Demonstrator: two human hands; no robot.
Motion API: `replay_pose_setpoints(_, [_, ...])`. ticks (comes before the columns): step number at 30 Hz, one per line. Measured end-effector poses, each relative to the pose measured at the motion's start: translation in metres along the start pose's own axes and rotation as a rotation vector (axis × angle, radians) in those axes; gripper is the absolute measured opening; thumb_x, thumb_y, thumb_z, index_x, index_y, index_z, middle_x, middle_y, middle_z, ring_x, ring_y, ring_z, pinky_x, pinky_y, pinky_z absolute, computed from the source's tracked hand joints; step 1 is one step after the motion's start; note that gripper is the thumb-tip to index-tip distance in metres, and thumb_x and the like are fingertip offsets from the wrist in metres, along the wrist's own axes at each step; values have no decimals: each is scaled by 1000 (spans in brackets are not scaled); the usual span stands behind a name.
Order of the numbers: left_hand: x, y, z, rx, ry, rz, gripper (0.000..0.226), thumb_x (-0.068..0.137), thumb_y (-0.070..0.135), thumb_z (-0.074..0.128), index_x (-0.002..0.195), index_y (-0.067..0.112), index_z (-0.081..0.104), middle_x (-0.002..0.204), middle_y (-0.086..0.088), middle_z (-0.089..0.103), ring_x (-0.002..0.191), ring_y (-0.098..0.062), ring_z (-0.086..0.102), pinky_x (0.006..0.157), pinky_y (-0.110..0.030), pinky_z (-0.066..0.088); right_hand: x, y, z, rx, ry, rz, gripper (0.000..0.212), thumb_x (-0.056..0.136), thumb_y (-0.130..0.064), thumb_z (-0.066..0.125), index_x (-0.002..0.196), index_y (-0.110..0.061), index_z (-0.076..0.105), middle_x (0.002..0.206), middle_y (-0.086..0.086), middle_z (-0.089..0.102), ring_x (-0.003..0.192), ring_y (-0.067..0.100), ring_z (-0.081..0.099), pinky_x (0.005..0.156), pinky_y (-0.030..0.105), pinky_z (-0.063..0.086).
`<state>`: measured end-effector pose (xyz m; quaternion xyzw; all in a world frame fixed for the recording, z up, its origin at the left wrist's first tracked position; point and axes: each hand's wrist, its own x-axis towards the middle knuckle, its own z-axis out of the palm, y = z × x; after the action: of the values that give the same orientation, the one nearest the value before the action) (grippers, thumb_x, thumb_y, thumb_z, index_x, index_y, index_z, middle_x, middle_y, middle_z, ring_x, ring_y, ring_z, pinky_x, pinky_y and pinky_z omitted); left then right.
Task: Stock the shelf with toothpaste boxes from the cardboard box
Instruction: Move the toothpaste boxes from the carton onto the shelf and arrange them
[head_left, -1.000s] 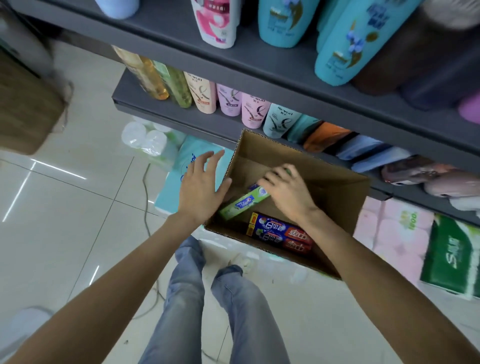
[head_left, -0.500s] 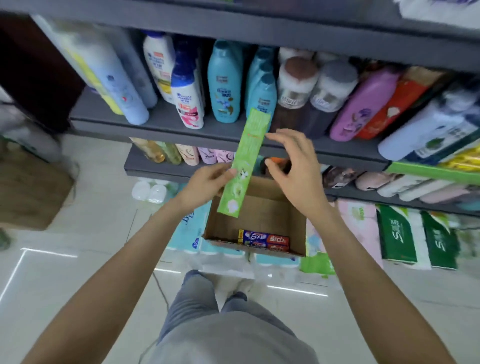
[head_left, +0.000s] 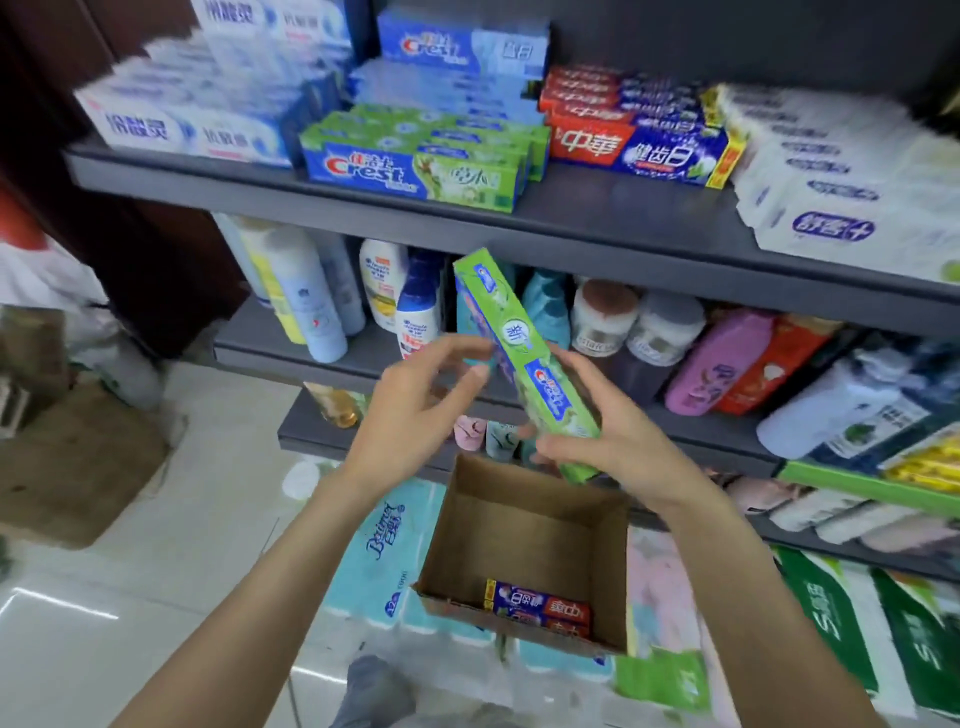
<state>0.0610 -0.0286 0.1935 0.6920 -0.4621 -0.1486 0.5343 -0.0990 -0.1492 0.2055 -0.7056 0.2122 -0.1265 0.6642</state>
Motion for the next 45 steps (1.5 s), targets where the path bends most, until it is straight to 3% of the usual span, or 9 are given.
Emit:
replay_pose_setpoints(4, [51, 11, -46, -89, 146, 135, 48, 83, 26, 66, 126, 23, 45, 119, 17, 54, 98, -4, 57, 81, -21, 49, 15, -38, -28, 180, -206, 44, 83, 53, -13, 87, 124, -15, 43, 114, 9, 67, 103, 36, 65, 73, 44, 58])
replay_pose_setpoints(7, [91, 24, -80, -70, 49, 177, 60, 77, 40, 67, 130, 24, 45, 126, 9, 51, 102, -11, 58, 91, -27, 48, 44, -64, -40, 167, -212, -20, 55, 59, -15, 75, 111, -14, 59, 103, 14, 69, 92, 29, 68, 71, 38, 58])
replay_pose_setpoints(10, [126, 33, -107, -110, -56, 222, 49, 83, 27, 69, 127, 20, 49, 116, 1, 58, 101, -16, 59, 91, -35, 50, 72, -95, -41, -64, -106, -123, 36, 65, -15, 75, 100, -26, 70, 95, -1, 71, 83, 11, 65, 72, 23, 53])
replay_pose_setpoints(14, [174, 41, -129, -105, 52, 315, 44, 84, 13, 68, 123, 17, 50, 96, 9, 55, 88, 1, 60, 76, -15, 47, 126, -133, -37, -401, 167, -252, 35, 74, -14, 76, 102, -30, 62, 98, -21, 66, 90, -10, 59, 86, 11, 47])
replay_pose_setpoints(16, [197, 35, -139, -94, 126, 319, 45, 82, 19, 70, 121, 24, 48, 103, 5, 57, 92, -9, 62, 76, -25, 52, 155, -146, -39, -513, 239, -316, 39, 73, -16, 78, 106, -28, 61, 106, -16, 64, 100, -6, 58, 93, 13, 42])
replay_pose_setpoints(20, [226, 11, -156, 229, 270, 321, 50, 86, 25, 66, 128, 20, 41, 115, 7, 57, 100, -9, 57, 84, -32, 48, 208, -167, -49, -747, 465, -448, 42, 76, -19, 77, 116, -19, 64, 113, 0, 66, 105, 10, 59, 93, 24, 43])
replay_pose_setpoints(24, [233, -9, -152, 823, 71, 394, 66, 80, 66, 31, 120, 20, 55, 115, 0, 64, 104, -23, 60, 82, -35, 45, 273, -188, -65, -1112, 528, -484, 42, 78, -25, 74, 118, -17, 63, 110, 8, 62, 102, 26, 55, 89, 36, 41])
replay_pose_setpoints(31, [238, -26, -149, 878, 4, 457, 71, 79, 71, 20, 111, 25, 64, 108, 5, 67, 98, -17, 62, 77, -30, 45, 341, -171, -59, -1476, 504, -356, 27, 89, -26, 59, 116, -23, 58, 124, 6, 54, 114, 30, 44, 93, 39, 34])
replay_pose_setpoints(45, [146, -4, -79, 305, 211, 808, 24, 93, 14, 48, 92, 4, 69, 80, -3, 68, 74, -21, 57, 74, -26, 42, 130, -95, -1, -1011, 707, -699, 15, 90, -17, 56, 99, -15, 68, 87, -3, 70, 70, 3, 56, 66, 24, 49])
